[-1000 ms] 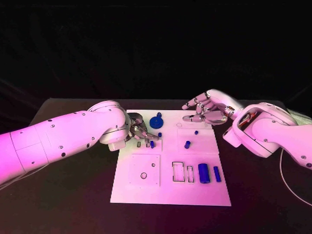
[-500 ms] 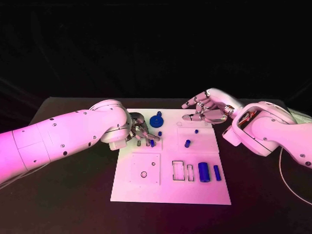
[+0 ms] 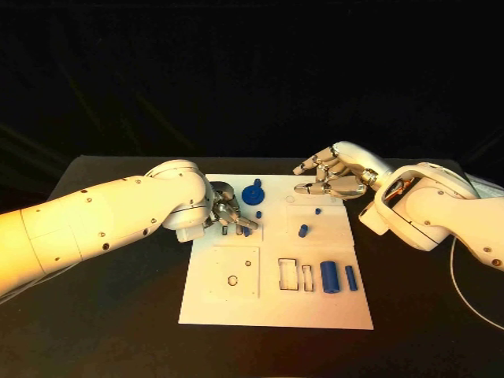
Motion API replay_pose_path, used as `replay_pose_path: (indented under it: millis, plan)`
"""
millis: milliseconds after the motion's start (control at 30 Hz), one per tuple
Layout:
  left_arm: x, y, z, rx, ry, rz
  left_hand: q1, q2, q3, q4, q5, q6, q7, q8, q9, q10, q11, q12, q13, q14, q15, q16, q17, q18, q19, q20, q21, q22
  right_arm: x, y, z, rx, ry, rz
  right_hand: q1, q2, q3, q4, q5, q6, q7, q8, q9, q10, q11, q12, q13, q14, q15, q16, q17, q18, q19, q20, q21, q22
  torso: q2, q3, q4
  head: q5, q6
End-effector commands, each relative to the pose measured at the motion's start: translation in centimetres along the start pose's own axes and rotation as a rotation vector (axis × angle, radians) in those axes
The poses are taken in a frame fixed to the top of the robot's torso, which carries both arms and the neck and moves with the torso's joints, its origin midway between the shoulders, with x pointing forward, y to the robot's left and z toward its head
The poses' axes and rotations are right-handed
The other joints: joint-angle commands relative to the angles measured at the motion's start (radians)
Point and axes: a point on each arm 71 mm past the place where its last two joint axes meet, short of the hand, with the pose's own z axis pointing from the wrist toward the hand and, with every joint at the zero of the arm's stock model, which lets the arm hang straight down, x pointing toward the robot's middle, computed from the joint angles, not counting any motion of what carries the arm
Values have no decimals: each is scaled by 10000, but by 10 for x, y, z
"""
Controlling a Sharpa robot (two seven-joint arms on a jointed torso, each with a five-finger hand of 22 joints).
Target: Assemble the parts on the task board
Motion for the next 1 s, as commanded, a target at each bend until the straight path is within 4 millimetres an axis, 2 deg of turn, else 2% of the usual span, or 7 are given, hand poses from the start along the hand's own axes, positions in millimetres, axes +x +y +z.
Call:
replay_pose_path:
  millis: [33, 167, 367, 567, 667, 867, 1000]
  plan:
    - [1, -2, 0, 22, 144, 168, 140, 0, 15, -91, 62, -88, 0, 63, 42, 64, -28, 65, 14, 1051, -74, 24, 2627, -119, 275, -32, 47, 661, 1, 0, 0, -10, 127, 44, 34, 61, -39, -6, 50, 77, -24, 66, 15, 39, -36, 15, -8, 535, -19, -65, 460, 85, -56, -8, -36, -9, 3, -1, -2, 0, -4]
    - [1, -2, 1, 19, 91, 127, 433, 132, 185, -168, 85, -130, -6, 76, 138, 60, -34, 64, 20, 1051, -80, 24, 2627, -119, 269, -38, 52, 677, 2, 0, 1, -20, 137, 53, 31, 74, -40, 3, 76, 85, -27, 74, 16, 44, -38, 16, -16, 536, -22, -69, 458, 85, -52, -11, -42, -16, 2, -2, -4, -2, -14]
    - [1, -3, 1, 41, 85, 39, 1430, 580, 970, -601, 144, -299, -77, -4, 239, 4, -100, -2, -21, 1051, -134, 24, 2627, -111, 245, -79, 40, 675, 2, 0, 1, -8, 159, 70, 31, 74, -40, 3, 76, 85, -27, 74, 16, 44, -38, 16, -16, 536, -22, -69, 458, 85, -52, -11, -42, -16, -3, -6, -6, -4, -39]
    - [2, -3, 2, 47, 219, 68, 2239, 526, 1875, -980, 327, -490, -86, -219, 231, -111, -122, -144, -108, 1051, -166, 24, 2627, -109, 224, -124, 28, 679, 2, 0, 1, -5, 204, 90, 31, 74, -40, 3, 76, 85, -27, 74, 16, 44, -38, 16, -16, 536, -22, -69, 458, 85, -52, -11, -42, -16, -1, -3, 5, -4, -51]
    - [3, -2, 2, 39, 300, 116, 2375, 259, 2515, -970, 518, -511, -55, -349, 219, -144, -97, -211, -144, 1051, -146, 24, 2627, -108, 211, -117, 18, 682, 3, 0, 1, -4, 227, 99, 30, 78, -40, 7, 87, 88, -27, 77, 16, 47, -39, 19, -17, 537, -23, -68, 461, 84, -49, -12, -42, -13, 1, -3, 7, 0, -59]
    - [3, 0, 1, 7, 400, 176, 2201, -744, 4771, -743, 829, -478, 26, -545, 301, -159, -78, -343, -222, 1051, -74, 24, 2627, -100, 195, -87, -2, 707, 4, 0, 1, -8, 269, 119, 28, 85, -41, 13, 103, 92, -28, 81, 17, 52, -41, 25, -17, 540, -24, -66, 466, 83, -44, -14, -41, -10, 1, -7, 4, 2, -63]
    - [3, 2, 1, -18, 374, 145, 1642, -1696, 6921, -813, 981, -482, 108, -514, 529, -120, -34, -403, -261, 1051, -45, 24, 2627, -97, 193, -44, -17, 735, 4, 0, 1, -7, 286, 131, 28, 85, -41, 13, 103, 92, -28, 81, 17, 52, -41, 25, -17, 540, -24, -66, 466, 83, -44, -14, -41, -10, 5, -2, 1, 1, -69]
